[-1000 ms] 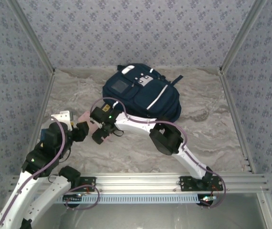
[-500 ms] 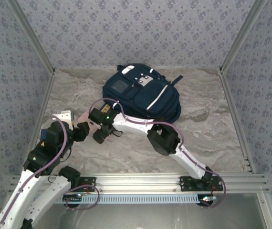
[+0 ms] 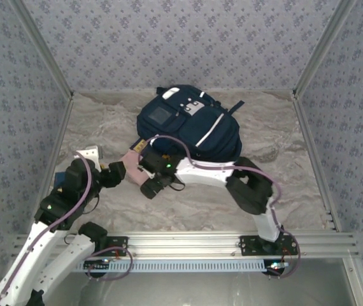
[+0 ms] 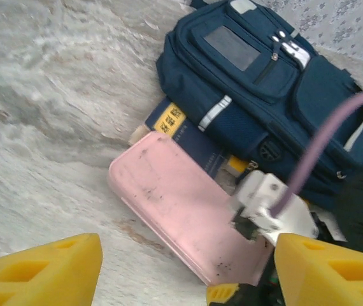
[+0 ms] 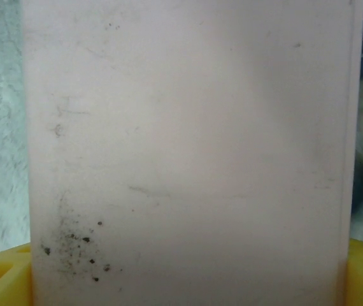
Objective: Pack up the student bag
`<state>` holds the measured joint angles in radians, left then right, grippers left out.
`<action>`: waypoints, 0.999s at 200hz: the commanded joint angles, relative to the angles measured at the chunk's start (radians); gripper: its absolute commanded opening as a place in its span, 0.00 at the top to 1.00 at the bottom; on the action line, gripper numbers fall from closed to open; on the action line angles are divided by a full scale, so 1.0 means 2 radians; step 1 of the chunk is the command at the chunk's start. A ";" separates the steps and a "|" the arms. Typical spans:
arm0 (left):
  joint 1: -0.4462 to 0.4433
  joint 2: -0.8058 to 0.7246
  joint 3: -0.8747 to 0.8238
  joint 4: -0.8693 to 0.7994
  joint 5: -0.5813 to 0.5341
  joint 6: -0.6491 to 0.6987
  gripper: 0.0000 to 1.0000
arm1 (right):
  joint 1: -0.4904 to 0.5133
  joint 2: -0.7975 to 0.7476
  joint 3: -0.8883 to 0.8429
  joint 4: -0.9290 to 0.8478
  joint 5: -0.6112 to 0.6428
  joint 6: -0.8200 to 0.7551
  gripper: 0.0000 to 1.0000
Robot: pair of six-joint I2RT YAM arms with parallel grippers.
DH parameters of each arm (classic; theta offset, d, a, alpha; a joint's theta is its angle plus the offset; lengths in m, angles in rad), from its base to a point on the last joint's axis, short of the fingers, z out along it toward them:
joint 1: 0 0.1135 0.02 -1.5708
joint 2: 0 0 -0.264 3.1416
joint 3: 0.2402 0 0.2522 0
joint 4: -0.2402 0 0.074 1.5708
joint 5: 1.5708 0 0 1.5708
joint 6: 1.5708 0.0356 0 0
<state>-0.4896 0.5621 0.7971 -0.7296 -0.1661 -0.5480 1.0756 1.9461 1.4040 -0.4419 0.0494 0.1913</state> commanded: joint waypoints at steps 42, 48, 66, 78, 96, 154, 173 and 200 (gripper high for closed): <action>0.004 0.092 0.019 0.083 0.131 -0.092 0.02 | -0.008 -0.179 -0.178 0.158 0.059 0.056 0.29; 0.005 0.101 0.018 0.096 0.144 -0.100 0.02 | -0.007 -0.189 -0.189 0.166 0.060 0.057 0.29; 0.005 0.127 0.013 0.139 0.178 -0.117 0.03 | -0.006 -0.215 -0.211 0.182 0.062 0.058 0.29; 0.005 0.144 0.013 0.152 0.184 -0.121 0.04 | -0.005 -0.228 -0.223 0.190 0.062 0.062 0.29; 0.006 0.162 0.012 0.163 0.183 -0.123 0.05 | -0.005 -0.247 -0.238 0.202 0.057 0.066 0.29; 0.006 0.187 -0.010 0.242 0.222 -0.136 0.12 | -0.005 -0.303 -0.287 0.273 -0.004 0.072 0.29; 0.007 0.191 -0.015 0.264 0.226 -0.138 0.20 | -0.004 -0.312 -0.293 0.284 -0.020 0.072 0.29; 0.007 0.191 -0.020 0.287 0.229 -0.143 0.39 | -0.005 -0.321 -0.301 0.290 -0.025 0.072 0.29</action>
<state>-0.4843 0.9474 0.7708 -0.2531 0.2626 -0.8242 1.0630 1.3426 0.8139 0.0624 0.0319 0.3260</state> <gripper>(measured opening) 0.676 0.883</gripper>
